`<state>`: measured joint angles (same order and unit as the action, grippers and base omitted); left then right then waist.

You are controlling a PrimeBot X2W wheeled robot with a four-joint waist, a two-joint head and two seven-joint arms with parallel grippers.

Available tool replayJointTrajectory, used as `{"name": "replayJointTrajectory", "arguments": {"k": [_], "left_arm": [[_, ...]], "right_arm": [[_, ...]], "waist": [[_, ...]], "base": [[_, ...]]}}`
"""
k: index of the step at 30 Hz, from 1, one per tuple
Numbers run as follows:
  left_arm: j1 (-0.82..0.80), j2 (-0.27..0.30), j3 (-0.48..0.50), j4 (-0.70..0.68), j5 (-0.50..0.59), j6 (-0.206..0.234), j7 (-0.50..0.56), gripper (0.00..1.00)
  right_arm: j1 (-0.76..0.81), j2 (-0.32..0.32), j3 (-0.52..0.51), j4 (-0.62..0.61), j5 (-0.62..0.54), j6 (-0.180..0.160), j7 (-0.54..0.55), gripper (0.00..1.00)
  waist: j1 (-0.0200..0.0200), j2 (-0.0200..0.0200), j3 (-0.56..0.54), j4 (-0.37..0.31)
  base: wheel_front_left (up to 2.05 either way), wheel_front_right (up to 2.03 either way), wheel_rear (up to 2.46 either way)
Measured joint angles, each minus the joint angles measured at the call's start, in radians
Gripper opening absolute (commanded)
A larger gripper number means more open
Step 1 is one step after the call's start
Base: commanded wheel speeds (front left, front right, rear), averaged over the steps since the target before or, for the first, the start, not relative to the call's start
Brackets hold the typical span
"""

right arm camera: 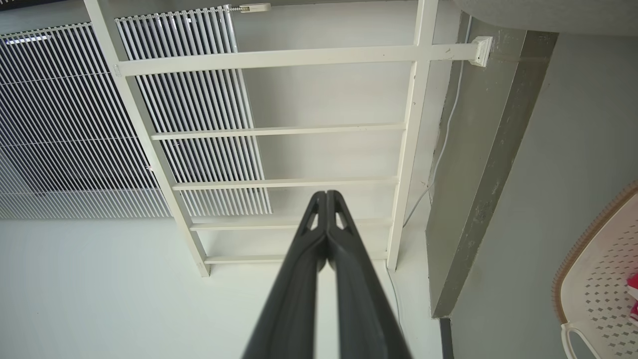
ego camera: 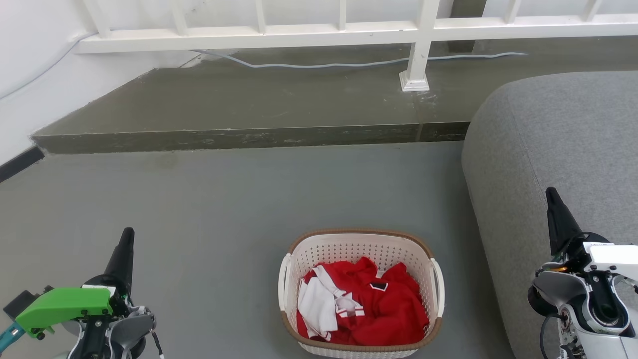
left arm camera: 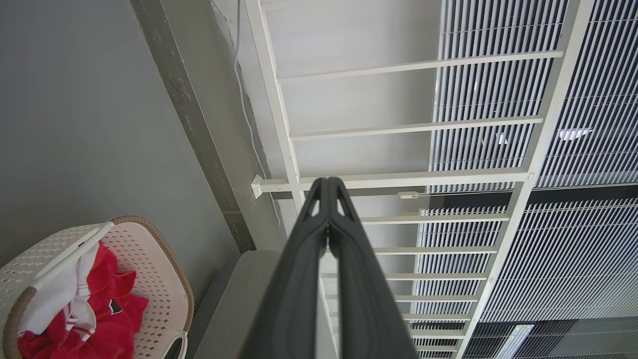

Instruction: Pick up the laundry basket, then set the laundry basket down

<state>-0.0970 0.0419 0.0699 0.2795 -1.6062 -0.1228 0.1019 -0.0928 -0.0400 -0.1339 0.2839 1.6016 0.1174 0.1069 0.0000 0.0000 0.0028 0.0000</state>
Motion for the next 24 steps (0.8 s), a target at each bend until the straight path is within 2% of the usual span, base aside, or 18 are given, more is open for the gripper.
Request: {"name": "replayJointTrajectory", "arguments": {"k": [24], "left_arm": [[0.0,0.0,0.001,-0.001,0.0,0.0,0.0,0.0]], "right_arm": [[0.0,0.0,0.0,-0.001,0.0,0.0,0.0,0.0]], "waist": [[0.0,0.0,0.0,0.0]], "base": [[0.0,0.0,0.0]]}}
